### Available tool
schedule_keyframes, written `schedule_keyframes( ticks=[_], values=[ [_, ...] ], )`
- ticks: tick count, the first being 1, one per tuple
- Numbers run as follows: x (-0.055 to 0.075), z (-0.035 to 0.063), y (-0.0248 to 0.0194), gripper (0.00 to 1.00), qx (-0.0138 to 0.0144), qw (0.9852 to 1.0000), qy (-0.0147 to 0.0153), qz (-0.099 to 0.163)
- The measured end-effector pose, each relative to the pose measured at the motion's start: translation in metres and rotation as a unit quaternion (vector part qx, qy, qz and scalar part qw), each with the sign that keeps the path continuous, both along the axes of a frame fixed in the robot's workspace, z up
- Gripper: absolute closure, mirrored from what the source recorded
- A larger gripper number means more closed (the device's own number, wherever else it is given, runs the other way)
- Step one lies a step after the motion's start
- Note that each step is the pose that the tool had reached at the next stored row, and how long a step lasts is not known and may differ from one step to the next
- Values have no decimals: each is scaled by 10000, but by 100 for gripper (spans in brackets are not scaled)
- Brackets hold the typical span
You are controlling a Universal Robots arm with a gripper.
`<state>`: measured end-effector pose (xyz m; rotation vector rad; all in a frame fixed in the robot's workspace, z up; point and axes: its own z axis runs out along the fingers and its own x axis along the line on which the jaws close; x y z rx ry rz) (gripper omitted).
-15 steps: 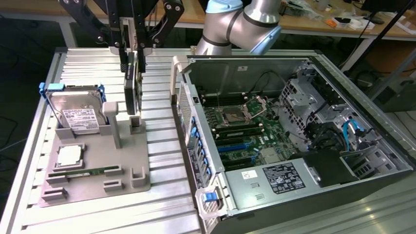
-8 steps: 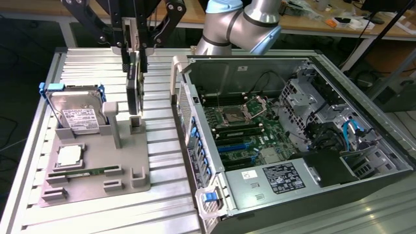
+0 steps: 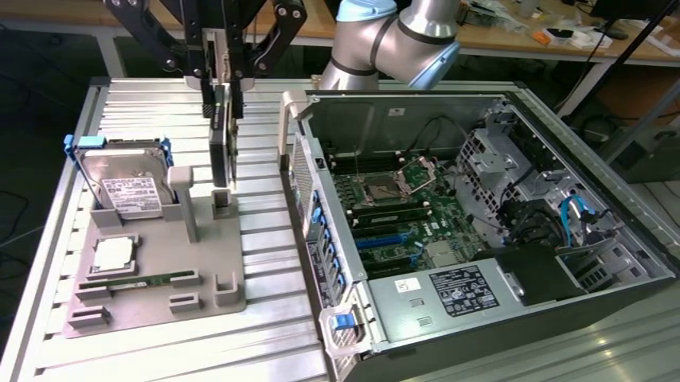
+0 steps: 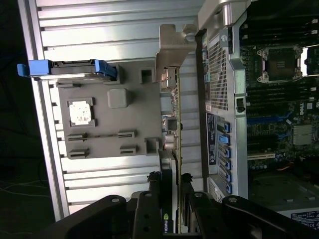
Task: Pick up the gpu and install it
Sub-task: 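Pick up the gpu and move the gpu toward the slot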
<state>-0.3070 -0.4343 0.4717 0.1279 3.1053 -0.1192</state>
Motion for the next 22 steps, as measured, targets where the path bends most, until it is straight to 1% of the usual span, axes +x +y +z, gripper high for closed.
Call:
schedule_keyframes(
  ticks=[22],
  values=[
    [70,0,0,73,0,10000,0,0]
  ],
)
